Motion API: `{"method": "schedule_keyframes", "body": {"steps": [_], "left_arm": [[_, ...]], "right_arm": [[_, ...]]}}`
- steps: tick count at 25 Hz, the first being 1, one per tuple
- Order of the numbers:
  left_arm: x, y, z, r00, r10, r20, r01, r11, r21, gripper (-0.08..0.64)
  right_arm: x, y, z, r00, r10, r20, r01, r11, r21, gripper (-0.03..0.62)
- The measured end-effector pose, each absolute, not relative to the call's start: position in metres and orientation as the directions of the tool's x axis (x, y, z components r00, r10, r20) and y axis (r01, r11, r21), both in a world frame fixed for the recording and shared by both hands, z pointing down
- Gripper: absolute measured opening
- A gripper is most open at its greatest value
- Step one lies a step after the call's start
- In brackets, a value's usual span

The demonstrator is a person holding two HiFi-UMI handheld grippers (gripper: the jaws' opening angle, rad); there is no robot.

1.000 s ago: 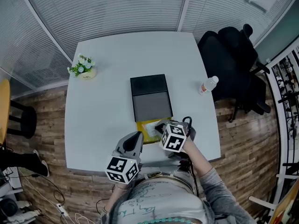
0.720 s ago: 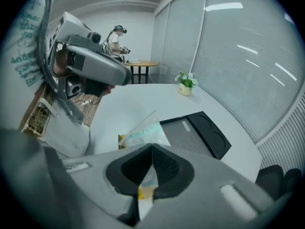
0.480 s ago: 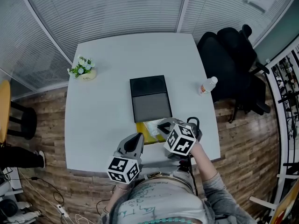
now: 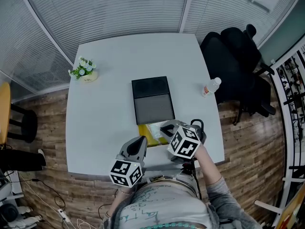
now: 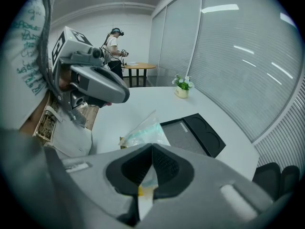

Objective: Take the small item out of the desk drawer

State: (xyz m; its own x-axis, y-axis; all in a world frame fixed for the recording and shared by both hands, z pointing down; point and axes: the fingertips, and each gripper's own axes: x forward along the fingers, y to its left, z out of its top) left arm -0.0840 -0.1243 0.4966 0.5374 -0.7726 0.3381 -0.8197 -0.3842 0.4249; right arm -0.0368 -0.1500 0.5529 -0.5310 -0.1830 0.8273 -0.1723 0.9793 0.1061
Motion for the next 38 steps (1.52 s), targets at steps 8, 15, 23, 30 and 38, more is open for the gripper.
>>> {"method": "schedule_keyframes", "body": {"steps": [8, 15, 23, 30, 38], "left_arm": [[-0.080, -0.123, 0.498, 0.546, -0.763, 0.347, -0.816, -0.389, 0.428, -0.003], [-0.073, -0.117, 0.500, 0.552, -0.752, 0.360, -0.814, -0.394, 0.426, -0.003], [-0.059, -0.113, 0.501, 0.560, -0.743, 0.367, -0.812, -0.407, 0.418, -0.003], [-0.050, -0.113, 0.500, 0.562, -0.741, 0.367, -0.812, -0.412, 0.413, -0.003], [-0.042, -0.116, 0.499, 0.564, -0.741, 0.364, -0.811, -0.413, 0.414, -0.003]], "right_arm": [[-0.031, -0.152, 0.553, -0.526, -0.181, 0.831, -0.174, 0.979, 0.103, 0.003], [-0.010, -0.156, 0.558, -0.514, -0.196, 0.835, -0.209, 0.973, 0.099, 0.003], [0.037, -0.165, 0.568, -0.463, -0.241, 0.853, -0.283, 0.952, 0.115, 0.003], [0.076, -0.172, 0.573, -0.413, -0.284, 0.865, -0.351, 0.926, 0.137, 0.003], [0.103, -0.177, 0.571, -0.395, -0.309, 0.865, -0.406, 0.904, 0.138, 0.003]]}}
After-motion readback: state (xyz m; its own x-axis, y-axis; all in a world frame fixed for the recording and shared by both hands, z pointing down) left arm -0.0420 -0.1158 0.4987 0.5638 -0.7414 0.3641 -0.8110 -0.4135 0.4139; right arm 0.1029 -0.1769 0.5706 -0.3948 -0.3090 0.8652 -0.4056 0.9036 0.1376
